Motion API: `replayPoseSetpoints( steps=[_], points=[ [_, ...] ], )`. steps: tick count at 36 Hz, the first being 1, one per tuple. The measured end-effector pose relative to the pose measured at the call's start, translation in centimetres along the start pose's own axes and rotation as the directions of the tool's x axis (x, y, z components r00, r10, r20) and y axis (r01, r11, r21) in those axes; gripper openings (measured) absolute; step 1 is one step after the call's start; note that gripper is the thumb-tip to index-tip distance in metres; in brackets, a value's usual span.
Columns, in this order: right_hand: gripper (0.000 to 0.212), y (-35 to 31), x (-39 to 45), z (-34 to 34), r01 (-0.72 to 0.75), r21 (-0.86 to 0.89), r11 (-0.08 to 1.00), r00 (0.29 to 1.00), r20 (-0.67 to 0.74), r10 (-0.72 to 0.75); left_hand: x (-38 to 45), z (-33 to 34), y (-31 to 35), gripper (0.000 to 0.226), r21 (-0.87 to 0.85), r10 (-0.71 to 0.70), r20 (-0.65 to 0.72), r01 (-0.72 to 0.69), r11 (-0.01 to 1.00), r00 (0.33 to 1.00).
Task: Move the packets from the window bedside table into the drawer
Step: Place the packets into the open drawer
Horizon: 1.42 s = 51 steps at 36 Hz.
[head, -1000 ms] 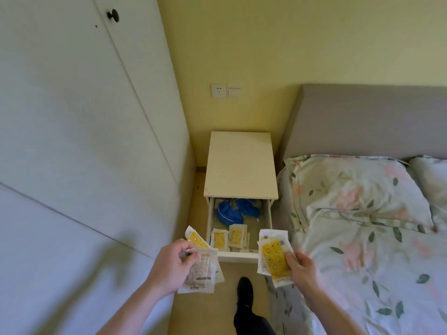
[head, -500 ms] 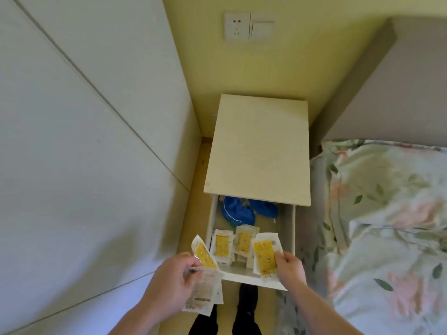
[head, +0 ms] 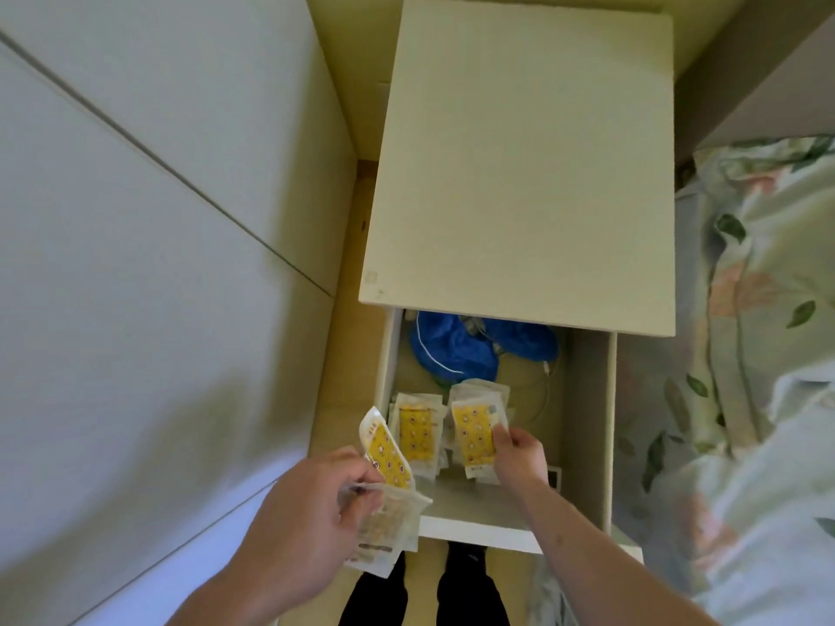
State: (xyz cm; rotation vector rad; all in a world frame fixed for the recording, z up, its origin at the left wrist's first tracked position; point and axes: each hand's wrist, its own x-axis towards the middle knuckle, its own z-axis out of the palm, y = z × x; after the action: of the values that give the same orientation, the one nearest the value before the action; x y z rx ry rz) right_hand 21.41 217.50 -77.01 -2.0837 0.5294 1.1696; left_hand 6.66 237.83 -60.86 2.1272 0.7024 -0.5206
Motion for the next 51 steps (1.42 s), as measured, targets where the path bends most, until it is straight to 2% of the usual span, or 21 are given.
replayPoseSetpoints(
  steps=[9,18,22,27,30,35,38,40,44,48,51],
  points=[
    [0.025,0.5,0.4,-0.3,-0.035,-0.05,0.998,0.986,-0.168,0.026,0.6,-0.4,0.1,0.006,-0.013,-0.018,0.005,0.018,1.0,1.0],
    [0.025,0.7,-1.6,-1.1,0.008,-0.096,0.995,0.987,-0.157,-0.023,0.8,-1.3,-0.4,0.016,-0.025,-0.016,-0.021,0.015,1.0,1.0],
    [0.027,1.0,-2.9,-0.8,0.049,-0.099,0.994,0.994,-0.095,-0.058,0.3,-1.6,-1.1,0.019,-0.03,-0.022,-0.034,0.021,0.999,0.999],
    [0.015,0.0,-4.3,1.2,0.152,-0.113,0.982,0.988,0.052,-0.147,-0.4,-1.6,-2.4,0.021,-0.016,-0.027,-0.028,0.027,1.0,0.999],
    [0.017,-0.4,-3.8,3.0,0.139,-0.123,0.983,0.985,0.117,-0.125,-0.7,-1.5,-3.0,0.012,-0.012,-0.036,-0.015,0.036,0.999,0.999],
    [0.017,-1.3,-2.9,6.0,0.108,-0.134,0.985,0.983,0.164,-0.086,-0.9,-1.2,-3.6,0.012,-0.01,-0.029,0.003,0.029,1.0,1.0],
    [0.016,-1.4,-3.0,7.1,0.129,-0.228,0.965,0.981,0.17,-0.091,-0.9,-1.1,-3.7,0.011,-0.005,-0.018,0.003,0.018,1.0,1.0],
    [0.022,-1.1,-3.3,7.3,0.153,-0.3,0.942,0.982,0.15,-0.111,-0.9,-1.0,-3.6,0.011,-0.007,-0.013,0.002,0.013,1.0,1.0],
    [0.052,-0.5,-3.7,6.8,0.162,-0.364,0.917,0.986,0.101,-0.134,-0.7,-0.9,-3.1,0.01,-0.013,0.002,0.002,-0.002,1.0,1.0],
    [0.047,0.0,-4.0,5.0,0.151,-0.289,0.945,0.985,0.121,-0.12,-0.7,-0.8,-2.4,0.007,-0.031,0.019,0.013,-0.019,0.999,1.0],
    [0.038,-0.6,-4.7,3.4,0.042,-0.065,0.997,0.97,0.242,-0.025,-0.7,-0.5,-1.6,0.007,-0.07,0.047,0.054,-0.043,0.997,0.997]
  ],
)
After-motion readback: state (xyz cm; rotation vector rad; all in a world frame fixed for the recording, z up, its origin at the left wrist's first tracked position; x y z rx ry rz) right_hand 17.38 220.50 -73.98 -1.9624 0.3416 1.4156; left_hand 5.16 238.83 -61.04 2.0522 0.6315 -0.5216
